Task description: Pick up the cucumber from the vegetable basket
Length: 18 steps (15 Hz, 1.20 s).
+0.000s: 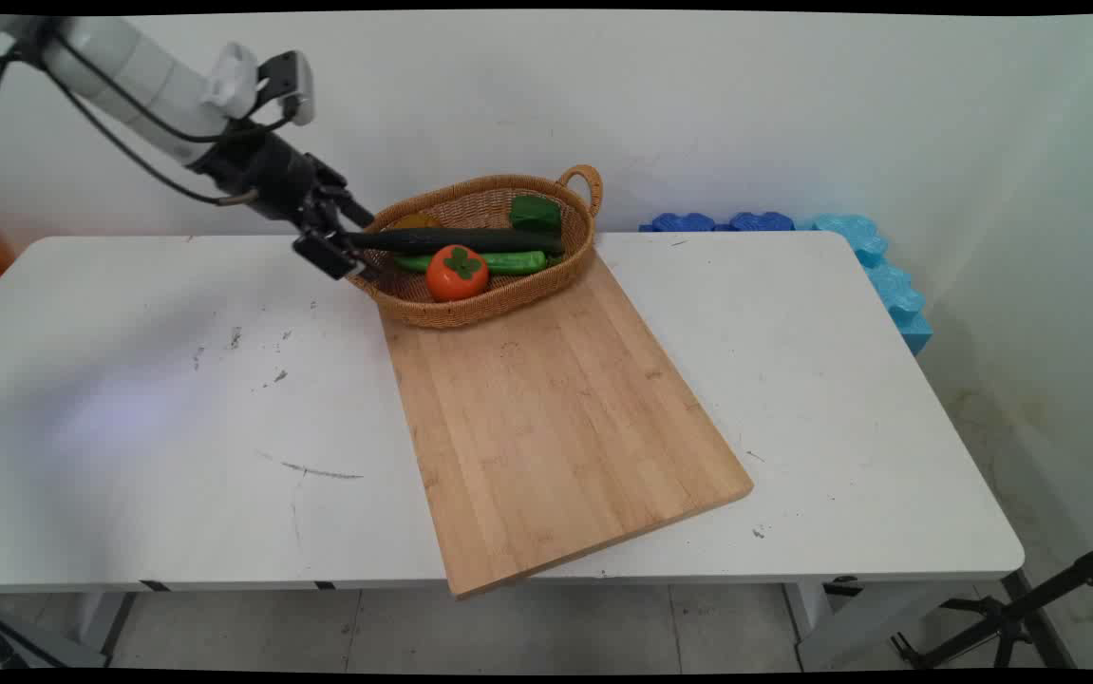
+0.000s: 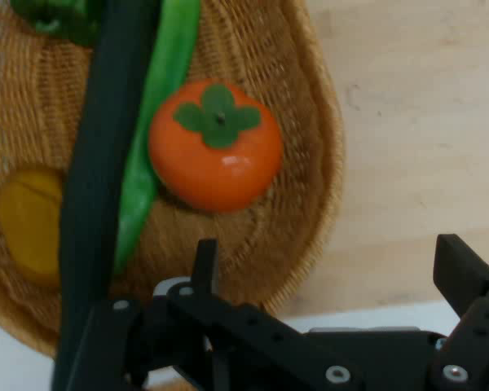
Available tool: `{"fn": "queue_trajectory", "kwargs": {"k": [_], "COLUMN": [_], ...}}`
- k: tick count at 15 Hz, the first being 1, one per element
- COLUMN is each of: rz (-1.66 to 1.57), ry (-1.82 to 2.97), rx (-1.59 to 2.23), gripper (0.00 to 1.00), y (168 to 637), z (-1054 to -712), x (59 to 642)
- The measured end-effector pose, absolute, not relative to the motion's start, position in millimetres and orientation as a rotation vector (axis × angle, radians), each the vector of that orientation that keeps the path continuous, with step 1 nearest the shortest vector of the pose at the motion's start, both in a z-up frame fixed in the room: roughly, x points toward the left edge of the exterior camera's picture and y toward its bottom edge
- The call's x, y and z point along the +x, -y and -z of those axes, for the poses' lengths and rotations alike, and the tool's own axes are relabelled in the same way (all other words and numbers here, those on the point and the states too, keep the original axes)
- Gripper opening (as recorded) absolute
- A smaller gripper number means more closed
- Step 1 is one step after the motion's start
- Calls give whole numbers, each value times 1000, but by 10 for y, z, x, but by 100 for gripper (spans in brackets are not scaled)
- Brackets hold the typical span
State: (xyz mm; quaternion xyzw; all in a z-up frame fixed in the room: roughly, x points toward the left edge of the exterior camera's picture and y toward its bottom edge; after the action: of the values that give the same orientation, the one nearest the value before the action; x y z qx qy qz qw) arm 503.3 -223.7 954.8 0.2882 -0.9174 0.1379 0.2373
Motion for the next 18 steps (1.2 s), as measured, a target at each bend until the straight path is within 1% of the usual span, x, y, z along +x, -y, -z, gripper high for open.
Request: {"fn": "queue_trajectory", "kwargs": {"k": [9,18], "rz": [-464,-545], "ry": [2549,2624], "rx": [742,644], "gripper": [100,100], "y": [2784,3378], "z": [-9461,-9252], "x": [4708,4541]}}
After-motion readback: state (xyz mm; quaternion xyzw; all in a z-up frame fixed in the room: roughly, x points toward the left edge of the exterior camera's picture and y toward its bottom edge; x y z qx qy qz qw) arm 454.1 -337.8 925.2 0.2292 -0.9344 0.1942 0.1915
